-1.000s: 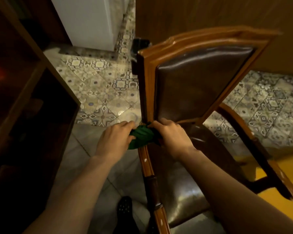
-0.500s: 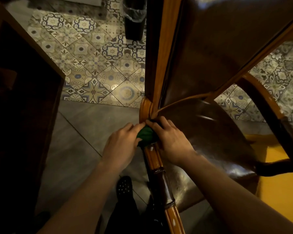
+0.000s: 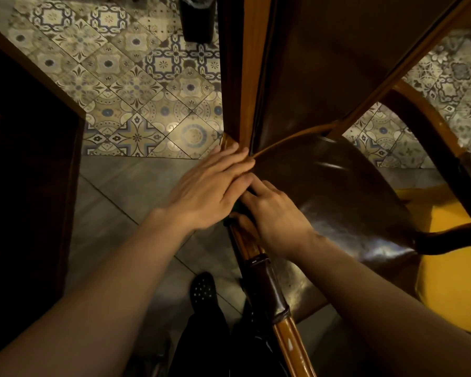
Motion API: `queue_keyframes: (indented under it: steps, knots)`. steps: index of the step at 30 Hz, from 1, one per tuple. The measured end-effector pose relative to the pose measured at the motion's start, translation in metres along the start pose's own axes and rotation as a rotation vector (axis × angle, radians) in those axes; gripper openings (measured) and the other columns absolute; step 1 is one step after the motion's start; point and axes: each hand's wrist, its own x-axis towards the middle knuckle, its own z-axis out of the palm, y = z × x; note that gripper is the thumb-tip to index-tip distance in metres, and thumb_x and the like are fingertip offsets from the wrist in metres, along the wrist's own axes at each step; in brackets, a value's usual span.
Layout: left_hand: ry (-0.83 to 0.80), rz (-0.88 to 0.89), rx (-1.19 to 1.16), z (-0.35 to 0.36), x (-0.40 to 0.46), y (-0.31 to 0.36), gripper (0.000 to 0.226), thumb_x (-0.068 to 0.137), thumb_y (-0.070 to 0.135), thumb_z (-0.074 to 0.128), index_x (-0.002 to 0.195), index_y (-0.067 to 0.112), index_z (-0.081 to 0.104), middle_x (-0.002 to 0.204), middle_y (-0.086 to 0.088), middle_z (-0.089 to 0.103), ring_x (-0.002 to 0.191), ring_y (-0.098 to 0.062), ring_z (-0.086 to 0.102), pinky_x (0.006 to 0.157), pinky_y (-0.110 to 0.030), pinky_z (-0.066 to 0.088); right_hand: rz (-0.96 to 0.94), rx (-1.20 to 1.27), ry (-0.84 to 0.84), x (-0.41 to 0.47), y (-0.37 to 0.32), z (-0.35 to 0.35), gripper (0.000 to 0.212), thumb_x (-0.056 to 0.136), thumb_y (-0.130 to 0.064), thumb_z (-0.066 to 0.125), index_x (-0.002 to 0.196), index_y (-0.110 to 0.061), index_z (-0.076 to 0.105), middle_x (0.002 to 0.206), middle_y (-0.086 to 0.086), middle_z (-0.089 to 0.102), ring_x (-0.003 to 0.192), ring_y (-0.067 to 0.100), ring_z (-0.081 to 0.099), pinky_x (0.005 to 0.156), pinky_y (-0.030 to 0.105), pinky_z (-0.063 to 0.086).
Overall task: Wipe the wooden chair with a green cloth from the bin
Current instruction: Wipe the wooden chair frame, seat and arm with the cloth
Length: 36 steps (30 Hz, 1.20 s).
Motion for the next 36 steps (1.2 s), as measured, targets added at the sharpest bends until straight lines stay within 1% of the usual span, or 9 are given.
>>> queue_keyframes:
  steps: [3, 6, 11, 17, 20, 24, 30, 33, 36]
  knots:
    - [-0.055, -0.029, -0.068, 0.011, 0.002, 0.001, 0.062, 0.104, 0.05, 0.01, 0.151, 0.022, 0.039, 0.161, 0.009, 0.031, 0.148, 0.005, 0.003, 0.122, -0.025, 0.003, -0.001, -0.003, -0.007, -0.004, -0.001, 0.001, 0.047, 0.097, -0.028, 0.058, 0.14, -0.01, 0.051, 0.144, 0.009, 0.043, 0.111, 0.029, 0.052, 0.095, 0.043, 0.05]
    - [-0.066, -0.047, -0.07, 0.011, -0.001, 0.001, 0.062, 0.105, 0.048, 0.009, 0.151, 0.022, 0.039, 0.161, 0.01, 0.03, 0.148, 0.006, 0.002, 0.122, -0.026, 0.003, -0.005, 0.006, -0.027, -0.012, -0.003, -0.001, 0.043, 0.096, -0.026, 0.058, 0.136, -0.01, 0.052, 0.145, 0.008, 0.041, 0.105, 0.029, 0.052, 0.091, 0.044, 0.05]
    - [-0.114, -0.06, -0.072, 0.008, 0.001, 0.001, 0.059, 0.105, 0.046, 0.01, 0.152, 0.022, 0.038, 0.161, 0.012, 0.029, 0.148, 0.006, 0.001, 0.121, -0.022, 0.001, -0.007, 0.034, -0.084, -0.026, -0.005, -0.005, 0.03, 0.092, -0.023, 0.057, 0.12, -0.011, 0.057, 0.125, 0.006, 0.045, 0.096, 0.028, 0.052, 0.082, 0.048, 0.05]
    - [-0.099, -0.063, -0.075, 0.011, 0.002, 0.001, 0.061, 0.105, 0.047, 0.01, 0.15, 0.021, 0.041, 0.161, 0.01, 0.03, 0.145, 0.01, -0.002, 0.113, -0.01, -0.008, -0.011, 0.07, -0.14, -0.036, -0.002, -0.008, 0.032, 0.09, -0.023, 0.06, 0.122, -0.018, 0.059, 0.115, -0.002, 0.044, 0.079, 0.019, 0.052, 0.068, 0.034, 0.043]
    - [-0.112, -0.067, -0.055, 0.012, 0.002, 0.003, 0.062, 0.104, 0.047, 0.009, 0.151, 0.02, 0.039, 0.162, 0.008, 0.028, 0.148, 0.005, -0.001, 0.117, -0.017, -0.005, 0.008, 0.08, -0.183, -0.039, 0.001, -0.01, 0.028, 0.089, -0.025, 0.06, 0.117, -0.02, 0.062, 0.109, -0.006, 0.042, 0.08, 0.018, 0.054, 0.067, 0.031, 0.041]
    - [-0.144, -0.102, -0.044, 0.012, 0.0, 0.01, 0.058, 0.105, 0.046, 0.013, 0.154, 0.021, 0.033, 0.164, 0.007, 0.024, 0.149, 0.001, -0.002, 0.12, -0.024, -0.002, 0.063, 0.141, -0.204, -0.054, 0.002, -0.011, 0.026, 0.091, -0.03, 0.057, 0.116, -0.022, 0.062, 0.109, -0.006, 0.042, 0.086, 0.017, 0.055, 0.072, 0.035, 0.049]
    - [-0.038, -0.109, -0.023, 0.026, -0.052, 0.035, 0.059, 0.104, 0.049, 0.014, 0.153, 0.023, 0.034, 0.161, 0.006, 0.03, 0.15, -0.001, 0.008, 0.12, -0.021, 0.002, 0.086, 0.29, -0.063, -0.113, 0.001, -0.018, 0.031, 0.092, -0.032, 0.059, 0.122, -0.031, 0.059, 0.112, -0.012, 0.045, 0.088, 0.011, 0.055, 0.073, 0.034, 0.051]
    - [0.003, -0.098, 0.001, 0.036, -0.074, 0.054, 0.058, 0.105, 0.048, 0.015, 0.153, 0.022, 0.035, 0.16, 0.004, 0.033, 0.15, -0.004, 0.011, 0.123, -0.03, 0.008, 0.077, 0.3, -0.018, -0.15, -0.006, -0.016, 0.032, 0.091, -0.031, 0.059, 0.123, -0.031, 0.057, 0.113, -0.012, 0.044, 0.088, 0.012, 0.056, 0.075, 0.04, 0.053]
    - [0.019, -0.077, 0.039, 0.049, -0.089, 0.079, 0.055, 0.106, 0.044, 0.018, 0.153, 0.022, 0.033, 0.16, 0.005, 0.033, 0.151, -0.005, 0.01, 0.123, -0.029, 0.005, 0.058, 0.258, -0.01, -0.186, -0.014, -0.006, 0.037, 0.093, -0.033, 0.058, 0.129, -0.033, 0.053, 0.117, -0.012, 0.042, 0.094, 0.008, 0.053, 0.08, 0.038, 0.053]
